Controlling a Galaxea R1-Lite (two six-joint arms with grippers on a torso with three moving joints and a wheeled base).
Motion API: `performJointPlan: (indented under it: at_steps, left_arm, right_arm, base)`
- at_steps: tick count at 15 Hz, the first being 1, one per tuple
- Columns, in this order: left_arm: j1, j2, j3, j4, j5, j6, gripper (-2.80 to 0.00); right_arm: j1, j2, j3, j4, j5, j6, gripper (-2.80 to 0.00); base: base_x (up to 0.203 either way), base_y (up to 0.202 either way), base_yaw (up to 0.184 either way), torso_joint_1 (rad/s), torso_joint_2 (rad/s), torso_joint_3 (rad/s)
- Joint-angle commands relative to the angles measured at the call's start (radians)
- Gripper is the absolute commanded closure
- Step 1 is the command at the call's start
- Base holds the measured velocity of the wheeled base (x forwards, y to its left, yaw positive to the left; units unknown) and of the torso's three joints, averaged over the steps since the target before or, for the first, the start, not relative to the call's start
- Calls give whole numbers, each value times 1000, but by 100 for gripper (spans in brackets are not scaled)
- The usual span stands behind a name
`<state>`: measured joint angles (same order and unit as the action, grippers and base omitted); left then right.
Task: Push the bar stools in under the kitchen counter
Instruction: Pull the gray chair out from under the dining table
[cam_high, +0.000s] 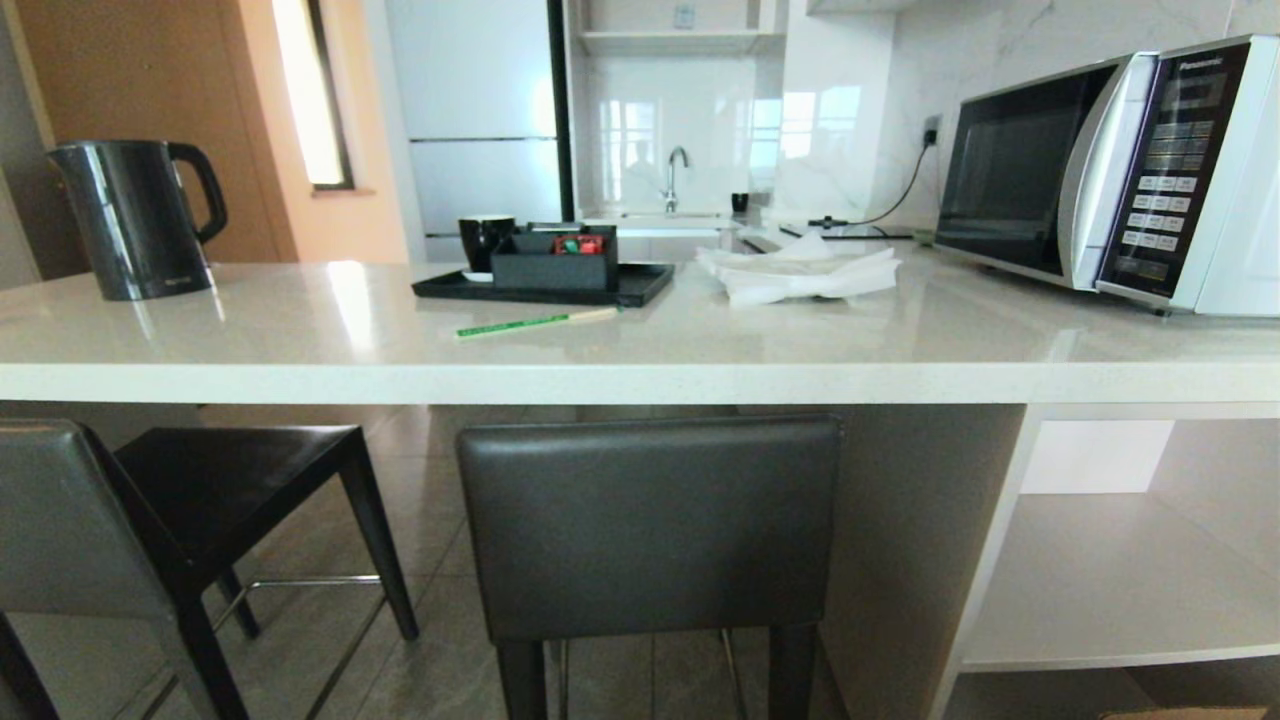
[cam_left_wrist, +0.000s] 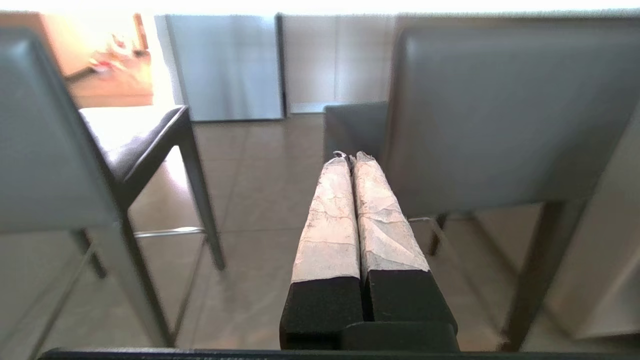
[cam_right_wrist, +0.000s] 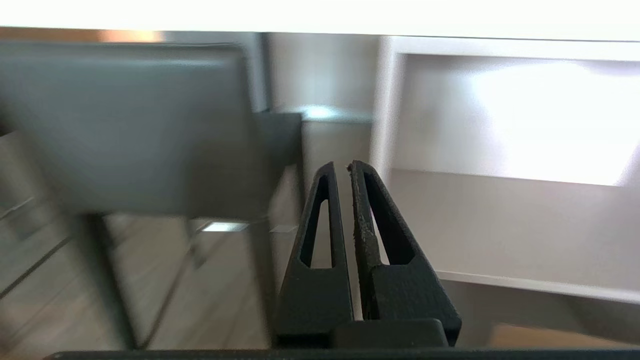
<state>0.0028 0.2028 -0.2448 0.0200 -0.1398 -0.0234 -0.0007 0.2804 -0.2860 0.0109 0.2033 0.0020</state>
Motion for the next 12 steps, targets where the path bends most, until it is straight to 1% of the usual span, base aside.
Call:
performJointPlan:
  at_steps: [1,2,4,6,7,9,12]
  left_arm:
    - [3,203,-34,-62,-5,-9,0]
    - [4,288,-36,-127,-7,-15,0]
    - [3,443,-35,-243,-11,-23,0]
    - [-6,555,-27,-323,-15,-27,0]
    - [-21,601,-8,-361,-17,-28,0]
    - [-79,693,55,-474,-19,-29,0]
    - [-97,889,98,-677,-16,-51,0]
  right_arm:
    - [2,182,-43,0,102,2,0]
    - [3,244,-50,0,159,-3,0]
    - [7,377,-47,0,253,-56,0]
    - [30,500,-42,-2,314,-90,0]
    - [58,559,-41,-14,330,-99,0]
    - [109,666,-40,-80,341,-104,0]
    - [127,849,-38,-265,339,-74,0]
  base:
    - [0,0,0,0,0,0]
    - [0,0,0,0,0,0]
    - [0,0,0,0,0,0]
    - [0,0,0,0,0,0]
    - [0,0,0,0,0,0]
    - [0,0,0,0,0,0]
    - [0,0,0,0,0,0]
